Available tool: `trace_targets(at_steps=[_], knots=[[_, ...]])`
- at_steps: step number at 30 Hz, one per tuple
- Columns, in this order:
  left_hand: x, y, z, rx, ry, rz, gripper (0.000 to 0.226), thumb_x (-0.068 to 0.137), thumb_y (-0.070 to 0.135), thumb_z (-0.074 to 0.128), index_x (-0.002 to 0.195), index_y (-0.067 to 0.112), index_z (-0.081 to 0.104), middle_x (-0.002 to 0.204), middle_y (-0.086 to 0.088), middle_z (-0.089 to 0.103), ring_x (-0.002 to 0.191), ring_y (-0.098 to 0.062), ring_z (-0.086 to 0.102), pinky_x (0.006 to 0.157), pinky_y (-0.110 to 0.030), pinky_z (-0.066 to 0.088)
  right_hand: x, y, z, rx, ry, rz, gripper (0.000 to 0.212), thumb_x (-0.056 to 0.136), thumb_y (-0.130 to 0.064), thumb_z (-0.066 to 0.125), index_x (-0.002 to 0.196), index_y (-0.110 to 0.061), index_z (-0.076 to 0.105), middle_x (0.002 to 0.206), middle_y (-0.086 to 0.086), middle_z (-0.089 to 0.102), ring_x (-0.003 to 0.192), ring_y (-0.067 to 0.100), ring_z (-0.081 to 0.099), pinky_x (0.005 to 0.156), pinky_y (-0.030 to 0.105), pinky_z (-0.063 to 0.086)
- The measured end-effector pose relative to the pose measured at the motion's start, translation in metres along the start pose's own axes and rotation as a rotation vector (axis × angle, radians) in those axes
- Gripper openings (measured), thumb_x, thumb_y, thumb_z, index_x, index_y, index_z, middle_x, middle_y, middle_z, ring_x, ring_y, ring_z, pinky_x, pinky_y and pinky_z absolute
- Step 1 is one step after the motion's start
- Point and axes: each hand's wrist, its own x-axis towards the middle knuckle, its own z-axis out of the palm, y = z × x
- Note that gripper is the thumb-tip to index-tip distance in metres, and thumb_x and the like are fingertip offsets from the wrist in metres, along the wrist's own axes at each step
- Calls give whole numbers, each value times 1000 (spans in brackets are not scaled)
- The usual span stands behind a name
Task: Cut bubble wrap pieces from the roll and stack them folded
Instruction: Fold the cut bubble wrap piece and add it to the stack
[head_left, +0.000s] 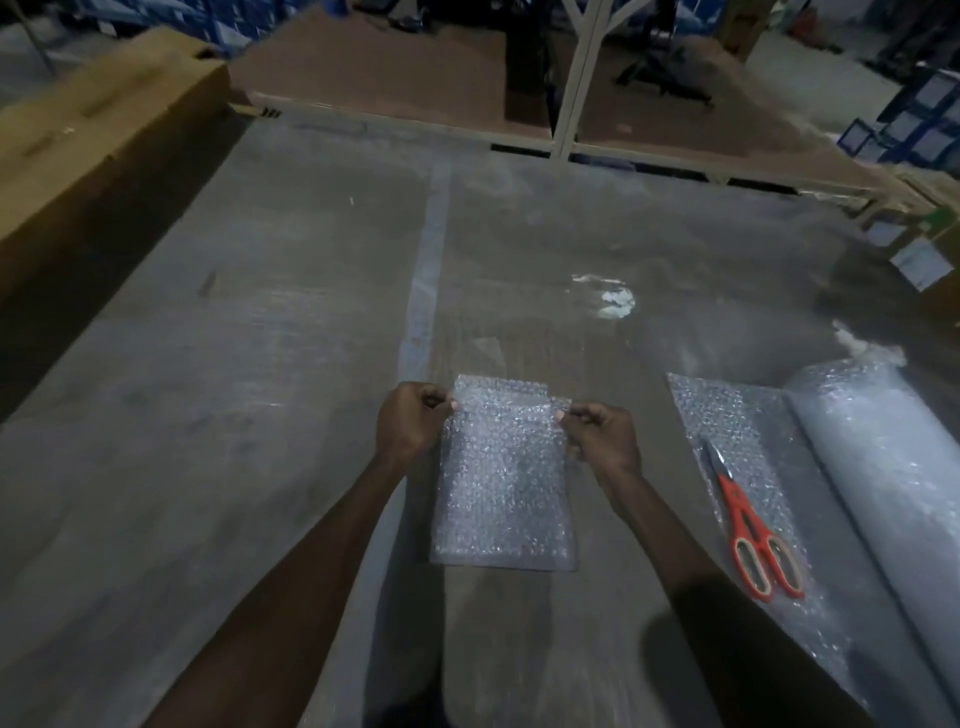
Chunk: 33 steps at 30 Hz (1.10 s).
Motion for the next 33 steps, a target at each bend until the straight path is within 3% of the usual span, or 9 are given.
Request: trace_targets(at_steps=[3,9,12,15,17,20,24,30,33], knots=[[19,1,5,19,41,-41,8,81,24,82,86,18,80,83,2,77,75,-10,69,64,-21,46,28,1,5,-43,-25,-11,38,55,-70,77,87,-49,75,78,-12,77,70,15,71,76,54,59],[37,-4,12,56,74,-4,3,83,19,77,84,21,76,81,1,75,78,-18,71,71,-32,55,50,-4,12,-76,-33,-3,34,56,-65,76,86,-48,74,77,-11,76,72,16,73,76,49,61],[26,-3,12,76,138,95,7,88,17,73,90,22,69,91,-5,71,81,-20,66,67,-29,47,41,-7,12,-167,70,-9,28,72,-53,76,94,-36,73,88,-14,77,84,17,74,81,43,61],[-7,-3,14,145,150,246,25,94,15,67,118,10,67,117,-10,66,96,-22,63,82,-31,50,-3,-22,16,-347,164,-138,28,94,-42,64,118,-28,71,110,-13,74,93,6,67,83,27,50],[-31,-12,20,225,87,360,33,93,11,67,126,7,65,126,-11,65,107,-26,64,91,-33,50,-33,-20,25,-433,102,-299,34,100,-39,59,130,-25,67,122,-11,70,98,6,65,87,28,51],[-61,-28,31,357,-79,488,31,99,19,56,128,9,62,135,-9,60,119,-29,59,101,-40,48,-63,3,44,-597,-60,-511,38,104,-28,55,139,-15,60,141,2,62,123,18,61,103,32,48],[-78,-38,35,556,-145,564,45,104,30,34,134,5,58,147,-12,51,135,-29,49,111,-51,36,-78,26,63,-748,-178,-579,53,107,-33,36,151,-6,46,158,13,44,147,27,40,122,41,24],[-78,-47,15,734,-297,547,62,105,44,15,156,13,29,165,-3,22,153,-24,17,120,-56,8,-74,38,45,-968,-257,-595,66,108,-49,22,163,-14,11,171,2,7,158,19,8,126,45,1],[-78,-55,1,770,-328,513,65,102,51,5,160,25,18,167,6,9,154,-20,1,118,-55,-5,-74,43,30,-975,-284,-569,70,107,-55,21,163,-16,8,171,0,4,158,19,2,125,48,-2]])
